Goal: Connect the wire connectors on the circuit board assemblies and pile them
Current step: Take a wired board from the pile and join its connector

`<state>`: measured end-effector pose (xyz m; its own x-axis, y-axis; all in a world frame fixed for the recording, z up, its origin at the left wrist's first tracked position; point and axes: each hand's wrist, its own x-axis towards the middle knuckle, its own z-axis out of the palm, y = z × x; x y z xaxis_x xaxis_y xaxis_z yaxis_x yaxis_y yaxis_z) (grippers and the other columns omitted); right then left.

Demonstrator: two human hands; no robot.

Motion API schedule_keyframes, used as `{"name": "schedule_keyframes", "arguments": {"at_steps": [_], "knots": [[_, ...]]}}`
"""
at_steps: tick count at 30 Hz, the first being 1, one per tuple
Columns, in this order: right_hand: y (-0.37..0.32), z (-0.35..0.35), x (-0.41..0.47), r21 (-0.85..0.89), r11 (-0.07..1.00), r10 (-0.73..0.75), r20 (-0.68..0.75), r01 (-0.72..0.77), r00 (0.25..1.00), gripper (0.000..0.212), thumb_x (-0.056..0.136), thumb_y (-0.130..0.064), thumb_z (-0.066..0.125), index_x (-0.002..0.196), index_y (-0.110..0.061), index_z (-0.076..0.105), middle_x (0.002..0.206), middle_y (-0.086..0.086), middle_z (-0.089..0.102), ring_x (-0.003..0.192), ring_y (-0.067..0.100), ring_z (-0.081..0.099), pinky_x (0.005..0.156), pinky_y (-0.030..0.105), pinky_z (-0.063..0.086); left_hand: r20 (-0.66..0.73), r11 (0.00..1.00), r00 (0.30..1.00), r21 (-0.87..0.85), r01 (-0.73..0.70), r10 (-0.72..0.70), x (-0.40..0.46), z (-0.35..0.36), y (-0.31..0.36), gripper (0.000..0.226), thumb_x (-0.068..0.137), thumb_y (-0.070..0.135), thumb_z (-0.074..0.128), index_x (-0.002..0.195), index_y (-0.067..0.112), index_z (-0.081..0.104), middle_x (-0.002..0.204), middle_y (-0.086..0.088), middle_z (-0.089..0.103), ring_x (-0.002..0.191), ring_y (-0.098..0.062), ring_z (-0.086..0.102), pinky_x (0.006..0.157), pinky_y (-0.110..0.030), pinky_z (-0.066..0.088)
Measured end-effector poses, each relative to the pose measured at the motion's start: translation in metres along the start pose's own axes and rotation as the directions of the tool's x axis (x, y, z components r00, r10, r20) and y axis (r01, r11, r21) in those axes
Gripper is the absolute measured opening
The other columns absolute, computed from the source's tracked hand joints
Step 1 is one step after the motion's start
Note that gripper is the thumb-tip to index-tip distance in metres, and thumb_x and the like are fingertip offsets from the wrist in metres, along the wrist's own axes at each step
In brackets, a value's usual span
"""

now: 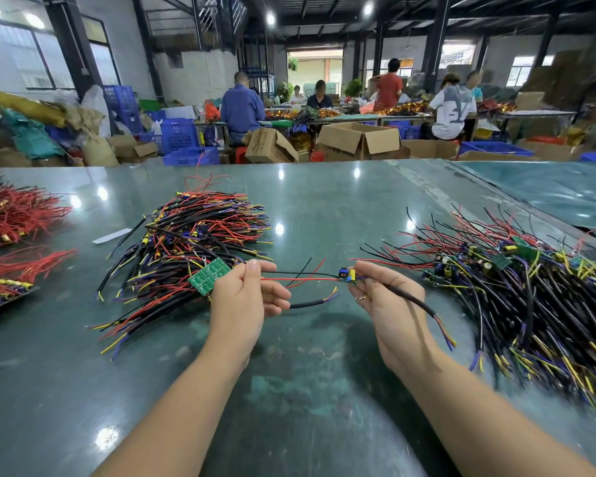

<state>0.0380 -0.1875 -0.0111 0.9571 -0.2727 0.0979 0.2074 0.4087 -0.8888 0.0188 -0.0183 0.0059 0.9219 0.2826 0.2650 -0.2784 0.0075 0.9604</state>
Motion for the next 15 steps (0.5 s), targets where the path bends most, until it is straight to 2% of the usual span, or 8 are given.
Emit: {"name": "schedule_keyframes", "arguments": {"at_steps": [4,8,10,11,12,13,15], "knots": [[0.001,0.001,-0.003,-0.02,1.0,-0.023,-0.025,0.023,0.999,0.034,0.092,0.011,0.044,0.085,-0.008,0.071,0.095,0.017,0.071,0.091,0.021,0.07,0.076,0.022,0.056,-0.032,0.997,0.999,-0.077,-0.007,0.005,-0.003,0.004,-0.001,0.034,0.104,0.021,0.032,0.089,0.011,0.06,0.052,-0.005,0.065,0.042,-0.013,0.058,0.041,-0.017,0.045],[-0.004,0.002,-0.007,-0.002,1.0,-0.001,-0.018,0.001,1.0,0.032,0.093,0.01,0.044,0.087,-0.006,0.071,0.086,0.009,0.073,0.079,0.011,0.071,0.07,0.018,0.055,-0.079,0.995,0.997,-0.098,-0.029,0.021,-0.003,0.005,-0.002,0.032,0.103,0.021,0.033,0.088,0.013,0.061,0.051,-0.002,0.063,0.042,-0.011,0.055,0.043,-0.019,0.043],[-0.007,0.004,-0.009,0.089,0.995,0.03,0.024,-0.032,0.999,0.028,0.093,0.012,0.043,0.092,-0.001,0.069,0.081,0.006,0.073,0.077,0.01,0.07,0.071,0.019,0.055,-0.061,0.975,0.998,-0.22,-0.017,0.003,-0.005,0.004,0.0,0.026,0.101,0.028,0.041,0.094,0.018,0.063,0.054,0.001,0.063,0.048,-0.008,0.055,0.047,-0.018,0.043],[-0.009,0.004,-0.011,0.13,0.99,0.042,0.041,-0.047,0.998,0.027,0.092,0.013,0.043,0.094,0.001,0.068,0.08,0.006,0.073,0.076,0.01,0.07,0.071,0.019,0.056,-0.022,0.949,1.0,-0.316,0.008,-0.015,-0.006,0.004,0.002,0.023,0.095,0.038,0.049,0.101,0.021,0.064,0.058,0.003,0.064,0.052,-0.007,0.057,0.049,-0.018,0.045],[-0.011,0.006,-0.013,0.165,0.984,0.055,0.053,-0.063,0.997,0.027,0.092,0.013,0.043,0.095,0.002,0.068,0.08,0.008,0.073,0.075,0.011,0.07,0.071,0.019,0.056,0.023,0.921,0.999,-0.388,0.035,-0.028,-0.008,0.004,0.002,0.037,0.083,0.053,0.059,0.109,0.026,0.061,0.063,0.003,0.065,0.056,-0.007,0.059,0.052,-0.017,0.047],[-0.011,0.008,-0.015,0.192,0.978,0.069,0.064,-0.08,0.996,0.028,0.091,0.014,0.043,0.095,0.003,0.068,0.08,0.009,0.072,0.074,0.012,0.069,0.07,0.02,0.056,0.066,0.901,0.997,-0.428,0.068,-0.044,-0.009,0.005,0.002,0.063,0.065,0.067,0.067,0.117,0.032,0.056,0.068,0.003,0.067,0.059,-0.007,0.06,0.054,-0.017,0.049],[-0.012,0.011,-0.018,0.224,0.969,0.087,0.07,-0.1,0.994,0.03,0.09,0.016,0.041,0.093,0.002,0.068,0.08,0.01,0.073,0.073,0.013,0.069,0.069,0.02,0.056,0.144,0.91,0.988,-0.398,0.111,-0.057,-0.01,0.009,-0.002,0.11,0.032,0.08,0.074,0.127,0.035,0.041,0.075,0.004,0.07,0.061,-0.007,0.062,0.056,-0.018,0.051]]}}
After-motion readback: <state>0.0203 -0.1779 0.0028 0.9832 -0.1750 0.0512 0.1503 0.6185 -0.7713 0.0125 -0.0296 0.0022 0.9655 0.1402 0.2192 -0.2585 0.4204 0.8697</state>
